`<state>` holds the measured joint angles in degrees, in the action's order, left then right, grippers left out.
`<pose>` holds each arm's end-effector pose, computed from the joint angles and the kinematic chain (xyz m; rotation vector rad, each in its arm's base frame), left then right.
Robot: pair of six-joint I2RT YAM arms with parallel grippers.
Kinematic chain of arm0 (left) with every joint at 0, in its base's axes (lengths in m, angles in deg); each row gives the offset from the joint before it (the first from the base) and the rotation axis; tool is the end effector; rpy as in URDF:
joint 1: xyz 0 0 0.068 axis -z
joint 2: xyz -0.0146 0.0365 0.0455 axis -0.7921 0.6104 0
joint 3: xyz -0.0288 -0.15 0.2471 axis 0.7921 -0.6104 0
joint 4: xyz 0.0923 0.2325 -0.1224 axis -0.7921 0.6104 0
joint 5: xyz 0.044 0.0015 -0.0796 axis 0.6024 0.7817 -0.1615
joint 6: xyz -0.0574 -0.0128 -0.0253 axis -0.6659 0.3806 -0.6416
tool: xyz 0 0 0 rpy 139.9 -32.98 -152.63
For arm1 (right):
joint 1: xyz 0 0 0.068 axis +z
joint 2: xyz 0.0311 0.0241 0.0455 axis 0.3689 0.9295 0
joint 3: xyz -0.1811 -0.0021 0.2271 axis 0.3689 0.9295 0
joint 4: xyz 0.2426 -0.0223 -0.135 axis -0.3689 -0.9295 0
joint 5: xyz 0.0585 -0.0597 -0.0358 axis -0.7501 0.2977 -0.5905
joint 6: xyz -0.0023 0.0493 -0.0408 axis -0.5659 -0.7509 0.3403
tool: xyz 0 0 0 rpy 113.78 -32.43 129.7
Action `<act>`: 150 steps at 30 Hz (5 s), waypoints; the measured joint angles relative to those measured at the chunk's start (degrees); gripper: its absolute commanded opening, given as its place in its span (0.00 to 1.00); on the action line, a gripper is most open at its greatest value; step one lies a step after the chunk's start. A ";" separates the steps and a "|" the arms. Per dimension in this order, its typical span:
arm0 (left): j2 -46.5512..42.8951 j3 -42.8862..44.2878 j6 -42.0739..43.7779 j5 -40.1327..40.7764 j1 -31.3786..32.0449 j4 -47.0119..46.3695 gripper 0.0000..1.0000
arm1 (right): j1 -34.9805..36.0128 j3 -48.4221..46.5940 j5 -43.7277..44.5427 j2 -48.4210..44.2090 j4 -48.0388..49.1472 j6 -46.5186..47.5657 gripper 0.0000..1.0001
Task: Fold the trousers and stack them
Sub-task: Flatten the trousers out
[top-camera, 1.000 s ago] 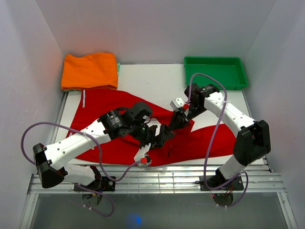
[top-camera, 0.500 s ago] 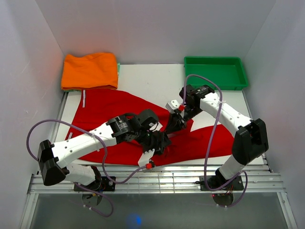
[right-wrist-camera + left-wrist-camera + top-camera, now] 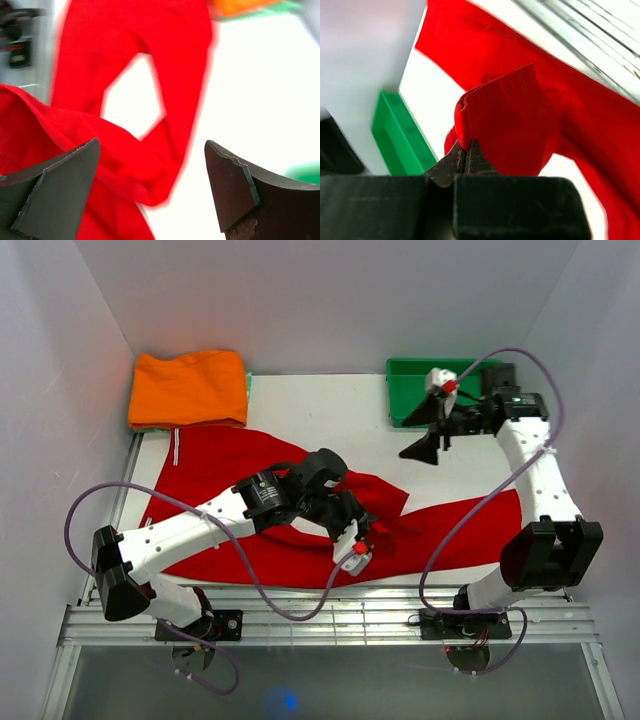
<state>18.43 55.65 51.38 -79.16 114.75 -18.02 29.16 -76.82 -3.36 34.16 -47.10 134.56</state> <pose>0.1259 -0.2935 0.3577 2.2139 0.3976 -0.4007 0.3120 0.0876 0.3762 -1.4232 1.4161 0.9456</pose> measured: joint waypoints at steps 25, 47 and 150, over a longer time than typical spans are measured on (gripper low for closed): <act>17.84 11.87 -57.53 4.22 -14.16 -22.47 0.00 | -10.60 18.12 5.49 -13.09 -8.66 -0.94 0.90; 12.81 7.80 -63.98 7.06 -20.70 -30.42 0.57 | -5.31 12.68 7.50 -9.90 1.14 -13.00 0.08; 42.32 24.65 -14.38 -34.99 -7.39 -14.21 0.00 | -1.38 45.88 26.93 -50.05 -11.34 53.16 0.08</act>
<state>60.74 80.30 37.00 -114.15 107.36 -32.22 27.78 -30.94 23.56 -15.89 -58.45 187.71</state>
